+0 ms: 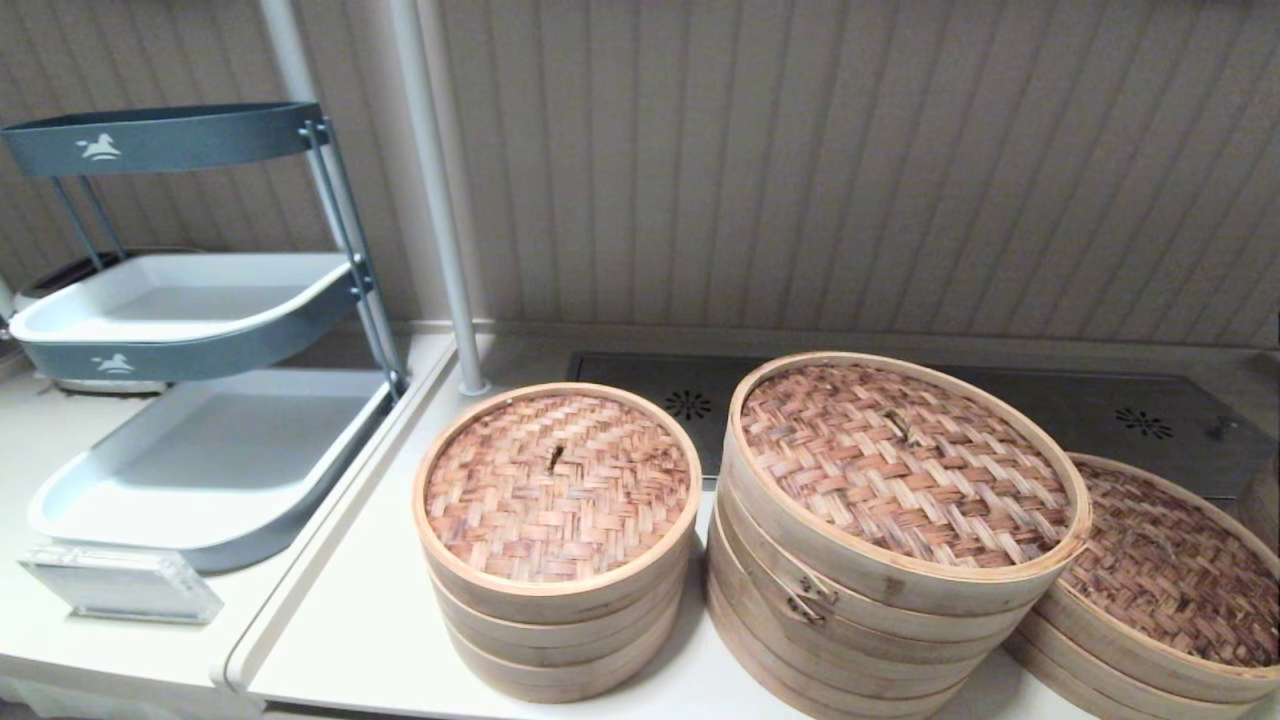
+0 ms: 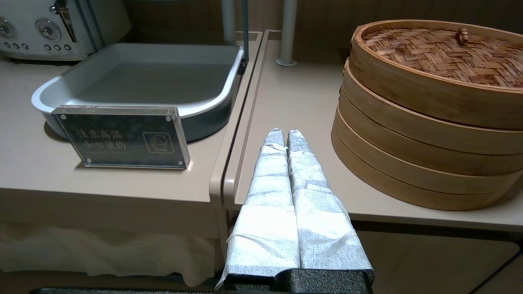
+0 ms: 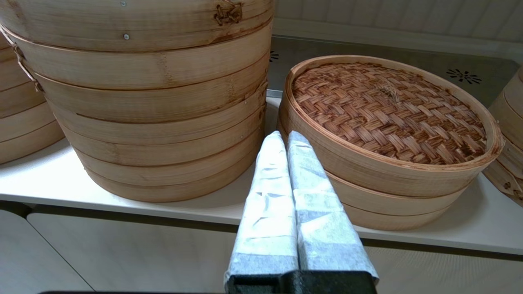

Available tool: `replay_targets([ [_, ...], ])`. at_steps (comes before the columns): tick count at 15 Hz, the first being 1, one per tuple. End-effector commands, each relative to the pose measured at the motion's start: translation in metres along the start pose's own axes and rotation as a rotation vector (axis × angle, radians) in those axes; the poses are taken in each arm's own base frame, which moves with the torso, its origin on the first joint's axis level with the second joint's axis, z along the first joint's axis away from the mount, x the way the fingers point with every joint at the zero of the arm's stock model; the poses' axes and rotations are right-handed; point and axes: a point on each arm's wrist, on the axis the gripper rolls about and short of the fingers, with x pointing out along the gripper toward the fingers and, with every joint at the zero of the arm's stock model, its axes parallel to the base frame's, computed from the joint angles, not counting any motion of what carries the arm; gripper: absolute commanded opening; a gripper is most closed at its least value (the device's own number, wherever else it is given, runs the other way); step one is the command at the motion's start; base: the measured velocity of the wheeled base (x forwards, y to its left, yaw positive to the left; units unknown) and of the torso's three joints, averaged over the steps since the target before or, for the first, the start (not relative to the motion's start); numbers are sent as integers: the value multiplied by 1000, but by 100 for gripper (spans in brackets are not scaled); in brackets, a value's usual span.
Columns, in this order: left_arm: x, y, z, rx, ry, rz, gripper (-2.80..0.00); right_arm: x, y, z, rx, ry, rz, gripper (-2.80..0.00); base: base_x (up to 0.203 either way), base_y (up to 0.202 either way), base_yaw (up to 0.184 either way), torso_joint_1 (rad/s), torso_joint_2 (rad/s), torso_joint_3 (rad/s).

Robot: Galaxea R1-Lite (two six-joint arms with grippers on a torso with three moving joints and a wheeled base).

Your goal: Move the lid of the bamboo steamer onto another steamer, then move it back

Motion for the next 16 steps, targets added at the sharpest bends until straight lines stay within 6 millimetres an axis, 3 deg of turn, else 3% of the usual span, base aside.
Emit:
replay_targets([
  [1, 1, 0, -7, 0, 21, 1, -280, 2, 0, -8, 5, 30, -4, -280, 0, 0, 0, 0, 0, 0],
  [16, 1, 0, -7, 0, 22, 0, -280, 2, 0, -8, 9, 34, -10, -280, 0, 0, 0, 0, 0, 0],
])
